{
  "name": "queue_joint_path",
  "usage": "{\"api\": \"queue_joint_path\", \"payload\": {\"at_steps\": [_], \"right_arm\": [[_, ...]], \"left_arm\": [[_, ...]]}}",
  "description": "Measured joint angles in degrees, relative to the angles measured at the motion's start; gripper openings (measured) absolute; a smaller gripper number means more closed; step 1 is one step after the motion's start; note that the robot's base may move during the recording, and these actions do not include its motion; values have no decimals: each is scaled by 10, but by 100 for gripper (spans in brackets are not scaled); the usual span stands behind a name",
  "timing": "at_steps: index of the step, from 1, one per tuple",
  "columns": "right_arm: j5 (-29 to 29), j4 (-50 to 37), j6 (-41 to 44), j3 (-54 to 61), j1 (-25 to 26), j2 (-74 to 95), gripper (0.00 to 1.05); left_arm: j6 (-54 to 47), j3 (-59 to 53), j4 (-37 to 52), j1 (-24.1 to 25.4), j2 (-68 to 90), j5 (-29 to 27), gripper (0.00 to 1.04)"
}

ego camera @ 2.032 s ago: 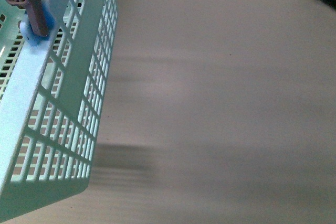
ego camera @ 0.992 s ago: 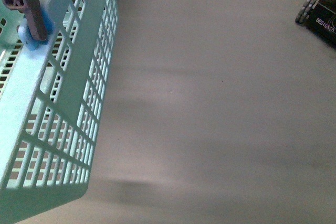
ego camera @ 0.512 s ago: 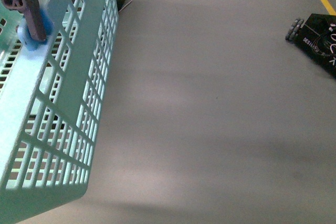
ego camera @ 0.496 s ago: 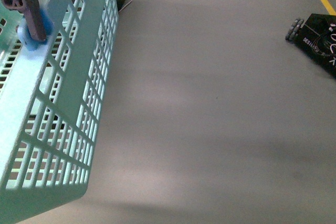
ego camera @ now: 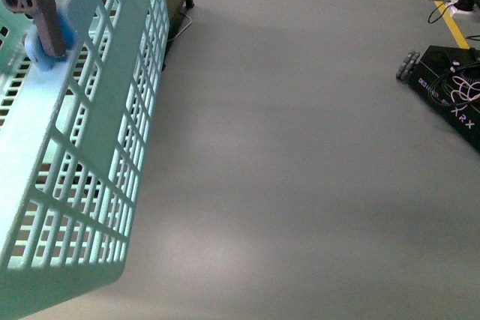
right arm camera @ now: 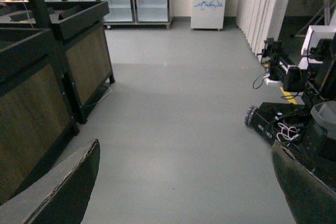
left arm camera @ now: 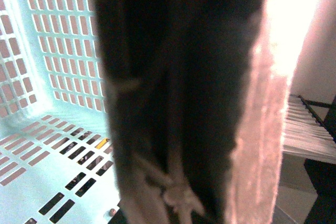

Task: Pick mango and avocado into basket

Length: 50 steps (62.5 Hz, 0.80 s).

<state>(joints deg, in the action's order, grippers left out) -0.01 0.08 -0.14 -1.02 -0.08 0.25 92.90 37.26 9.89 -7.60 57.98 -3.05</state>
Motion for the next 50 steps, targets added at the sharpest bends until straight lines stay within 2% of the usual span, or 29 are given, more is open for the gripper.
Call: {"api": "queue_joint_path", "payload": {"at_steps": [50], "right_arm": [[2, 0, 0, 0, 0, 0, 96]], "left_arm": [[1, 0, 0, 0, 0, 0, 15]]}}
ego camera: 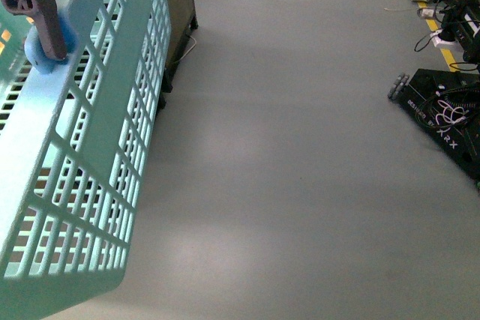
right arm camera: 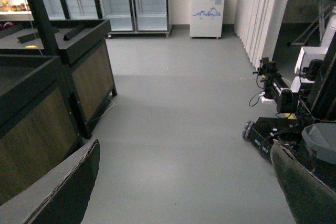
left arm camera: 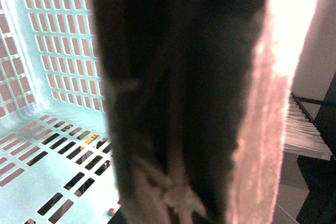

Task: Pick mango and avocado into basket

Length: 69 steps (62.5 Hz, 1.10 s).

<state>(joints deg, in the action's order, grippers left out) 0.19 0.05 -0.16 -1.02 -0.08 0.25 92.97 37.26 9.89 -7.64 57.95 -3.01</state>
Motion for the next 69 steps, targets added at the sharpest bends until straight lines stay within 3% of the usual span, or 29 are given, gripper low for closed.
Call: {"api": "queue_joint_path", "payload": {"at_steps": [69], "right_arm": [[-2, 0, 0, 0, 0, -1, 96]], "left_arm": [[3, 0, -1, 0, 1, 0, 15]]}}
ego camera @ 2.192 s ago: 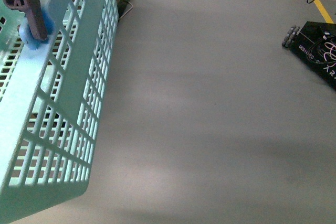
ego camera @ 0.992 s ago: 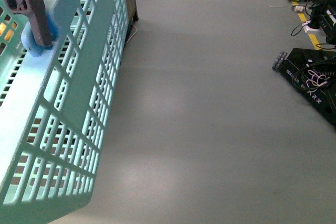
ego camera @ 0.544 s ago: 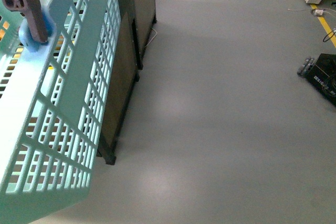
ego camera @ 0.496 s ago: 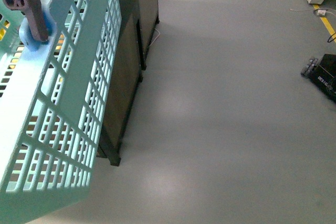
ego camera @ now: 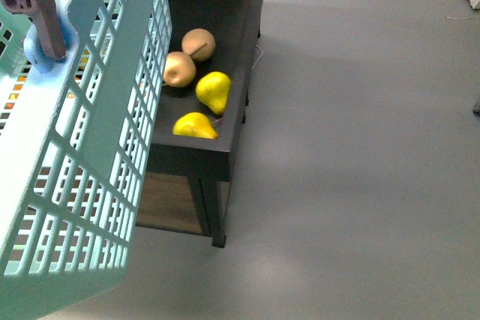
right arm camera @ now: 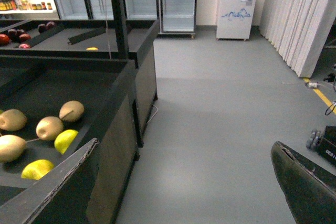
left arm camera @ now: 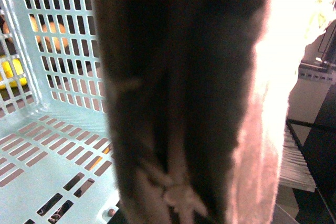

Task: Pick mango and avocado into basket

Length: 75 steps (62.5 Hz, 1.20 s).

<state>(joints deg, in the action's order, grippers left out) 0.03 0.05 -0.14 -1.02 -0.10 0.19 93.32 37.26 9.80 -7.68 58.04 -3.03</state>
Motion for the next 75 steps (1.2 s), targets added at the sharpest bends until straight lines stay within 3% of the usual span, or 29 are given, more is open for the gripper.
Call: {"api": "queue_joint_path", "payload": {"at_steps": [75], "right_arm": [[0, 0, 0, 0, 0, 0, 96]], "left_arm": [[-1, 0, 0, 1, 0, 0, 15]]}}
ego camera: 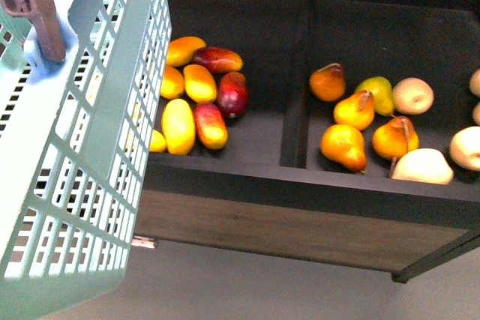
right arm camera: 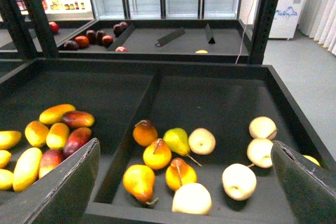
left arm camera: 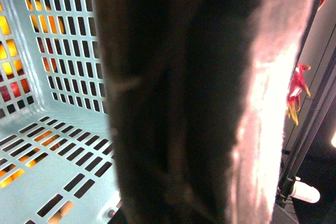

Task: Pick mango and avocado into basket

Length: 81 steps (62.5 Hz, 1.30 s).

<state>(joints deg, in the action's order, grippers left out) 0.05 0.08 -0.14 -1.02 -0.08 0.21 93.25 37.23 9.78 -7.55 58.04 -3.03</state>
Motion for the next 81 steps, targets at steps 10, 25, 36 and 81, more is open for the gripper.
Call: {"api": "queue_joint_path", "payload": {"at_steps": [10, 25, 36, 81], "right_arm": [[0, 0, 0, 0, 0, 0, 96], [-1, 0, 0, 0, 0, 0, 96], [1, 0, 0, 0, 0, 0, 96], [0, 0, 0, 0, 0, 0, 96]], "left_arm": [[0, 0, 0, 0, 0, 0, 15], [0, 0, 0, 0, 0, 0, 15], [0, 0, 0, 0, 0, 0, 15], [0, 0, 0, 0, 0, -1, 15]]}}
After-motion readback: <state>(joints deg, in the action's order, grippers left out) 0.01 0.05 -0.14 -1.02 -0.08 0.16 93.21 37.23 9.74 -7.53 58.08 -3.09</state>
